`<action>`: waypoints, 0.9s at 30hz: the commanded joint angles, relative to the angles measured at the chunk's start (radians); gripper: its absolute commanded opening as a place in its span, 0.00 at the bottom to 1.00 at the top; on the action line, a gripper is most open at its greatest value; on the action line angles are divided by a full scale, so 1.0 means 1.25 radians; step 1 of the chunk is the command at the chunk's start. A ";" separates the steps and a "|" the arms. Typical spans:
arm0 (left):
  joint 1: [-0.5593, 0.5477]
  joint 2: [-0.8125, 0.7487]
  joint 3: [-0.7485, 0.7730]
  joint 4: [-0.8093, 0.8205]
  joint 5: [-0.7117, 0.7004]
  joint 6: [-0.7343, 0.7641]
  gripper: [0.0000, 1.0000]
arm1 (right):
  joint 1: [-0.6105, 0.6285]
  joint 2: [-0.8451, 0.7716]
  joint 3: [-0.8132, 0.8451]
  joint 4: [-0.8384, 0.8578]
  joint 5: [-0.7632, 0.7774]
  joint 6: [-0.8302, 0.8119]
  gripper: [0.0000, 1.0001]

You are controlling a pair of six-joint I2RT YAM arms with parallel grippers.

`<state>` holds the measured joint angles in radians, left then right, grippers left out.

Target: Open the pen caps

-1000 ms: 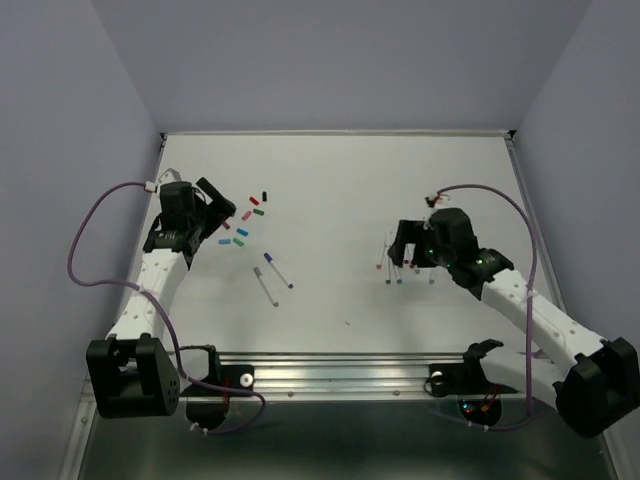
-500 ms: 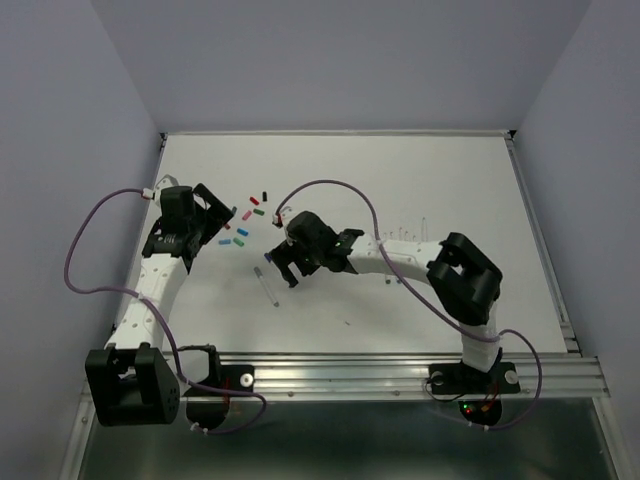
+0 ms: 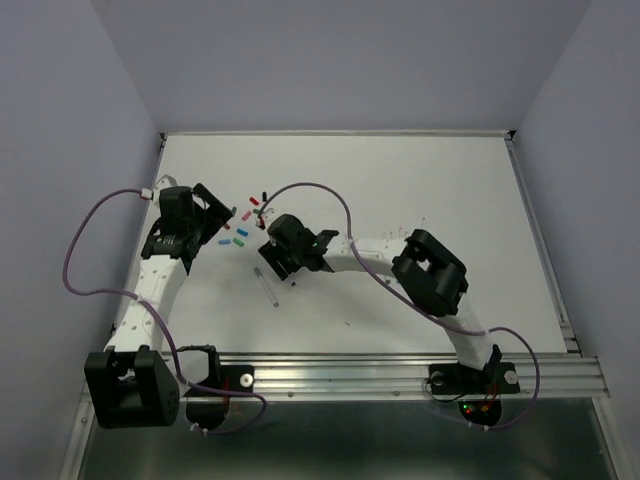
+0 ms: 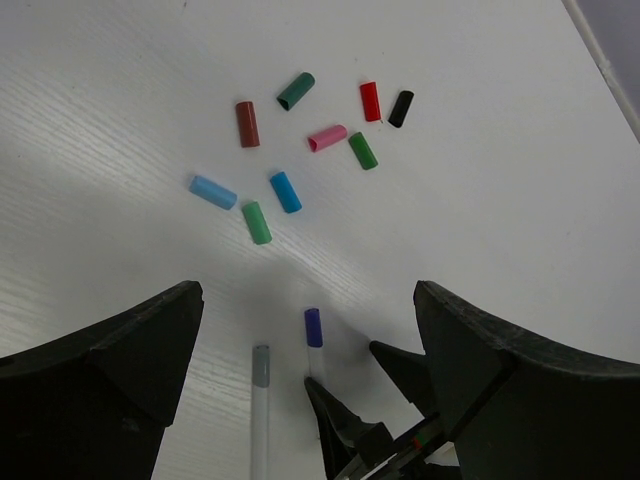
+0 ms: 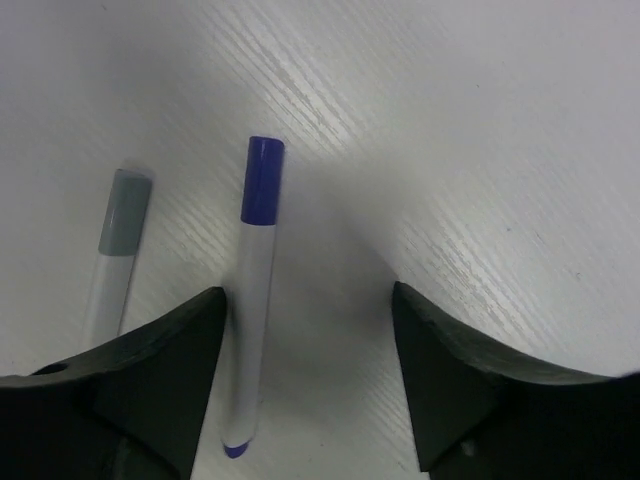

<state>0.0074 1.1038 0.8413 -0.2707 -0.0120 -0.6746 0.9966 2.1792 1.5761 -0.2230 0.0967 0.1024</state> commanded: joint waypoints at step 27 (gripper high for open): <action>-0.241 0.032 -0.021 0.269 0.304 -0.061 0.92 | -0.011 -0.505 -0.399 0.274 0.006 0.192 0.01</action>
<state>-0.2550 1.1500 0.7788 -0.0364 0.3462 -0.7074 1.0000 1.5883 1.0889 0.0479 0.0986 0.3302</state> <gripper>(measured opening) 0.932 0.135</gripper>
